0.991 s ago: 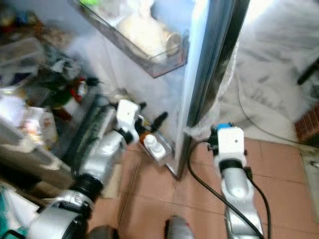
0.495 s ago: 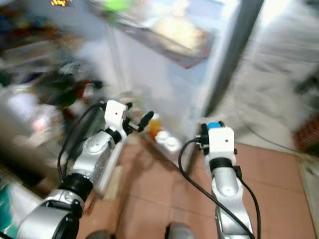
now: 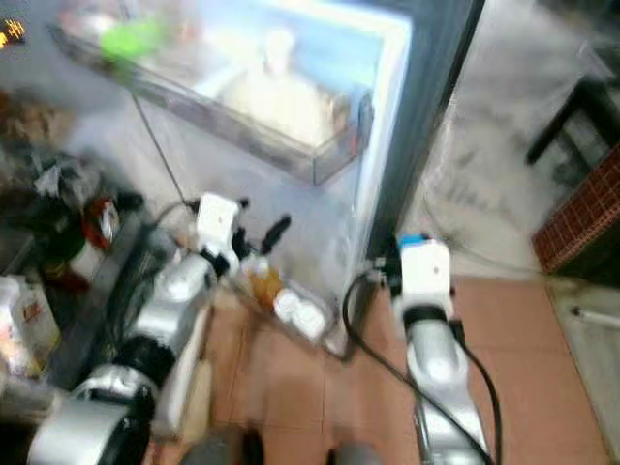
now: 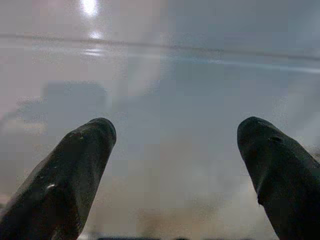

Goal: Restocking fridge

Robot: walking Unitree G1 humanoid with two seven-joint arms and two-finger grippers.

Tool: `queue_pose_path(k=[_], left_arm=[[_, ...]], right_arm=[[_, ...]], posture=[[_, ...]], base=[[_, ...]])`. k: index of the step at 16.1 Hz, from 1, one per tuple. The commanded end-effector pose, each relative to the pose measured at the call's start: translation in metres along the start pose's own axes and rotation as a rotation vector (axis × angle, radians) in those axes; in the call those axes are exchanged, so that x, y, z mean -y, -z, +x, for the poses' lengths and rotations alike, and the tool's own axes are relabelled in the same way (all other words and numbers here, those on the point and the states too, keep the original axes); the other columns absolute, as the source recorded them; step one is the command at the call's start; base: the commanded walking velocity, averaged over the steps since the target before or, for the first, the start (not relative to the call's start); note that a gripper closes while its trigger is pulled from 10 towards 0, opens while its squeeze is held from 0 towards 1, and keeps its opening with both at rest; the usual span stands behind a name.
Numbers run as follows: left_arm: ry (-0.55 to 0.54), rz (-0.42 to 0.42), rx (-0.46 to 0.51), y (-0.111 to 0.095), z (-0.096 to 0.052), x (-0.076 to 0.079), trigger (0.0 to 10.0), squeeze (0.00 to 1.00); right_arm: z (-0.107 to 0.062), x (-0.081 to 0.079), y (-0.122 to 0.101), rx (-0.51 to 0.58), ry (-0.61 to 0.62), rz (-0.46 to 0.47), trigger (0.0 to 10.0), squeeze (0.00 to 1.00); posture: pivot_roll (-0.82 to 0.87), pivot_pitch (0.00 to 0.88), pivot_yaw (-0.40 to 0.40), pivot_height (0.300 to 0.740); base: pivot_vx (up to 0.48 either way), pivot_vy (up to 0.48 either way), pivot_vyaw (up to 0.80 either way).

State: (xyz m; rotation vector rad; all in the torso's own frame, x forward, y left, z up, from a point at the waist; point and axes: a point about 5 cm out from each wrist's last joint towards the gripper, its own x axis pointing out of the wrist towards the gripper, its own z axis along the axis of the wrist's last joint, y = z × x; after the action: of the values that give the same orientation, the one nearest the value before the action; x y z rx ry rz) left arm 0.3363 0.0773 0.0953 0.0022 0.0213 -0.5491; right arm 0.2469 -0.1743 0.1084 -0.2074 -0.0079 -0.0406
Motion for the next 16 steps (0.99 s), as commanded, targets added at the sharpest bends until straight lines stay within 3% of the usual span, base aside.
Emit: queue_pose_path(k=[1,12,16], left_arm=[[0.042,0.002,0.009,-0.003,0.006,0.013,10.0,0.00],[0.018,0.021,-0.007,-0.002,0.008,0.009,10.0,0.00],[-0.109,0.082,-0.025,0.000,0.002,-0.005,10.0,0.00]], right_arm=[[0.001,0.012,-0.001,0.000,0.045,-0.023,10.0,0.00],[0.001,0.010,-0.001,0.003,0.034,-0.018,10.0,0.00],[0.001,0.010,-0.001,0.005,0.036,-0.024,10.0,0.00]], posture=[[-0.06,0.084,0.019,0.740],[-0.06,0.080,0.018,0.740],[-0.06,0.079,0.019,0.740]], base=[[0.435,0.000,0.00],[0.436,0.000,0.00],[0.000,0.000,0.00]])
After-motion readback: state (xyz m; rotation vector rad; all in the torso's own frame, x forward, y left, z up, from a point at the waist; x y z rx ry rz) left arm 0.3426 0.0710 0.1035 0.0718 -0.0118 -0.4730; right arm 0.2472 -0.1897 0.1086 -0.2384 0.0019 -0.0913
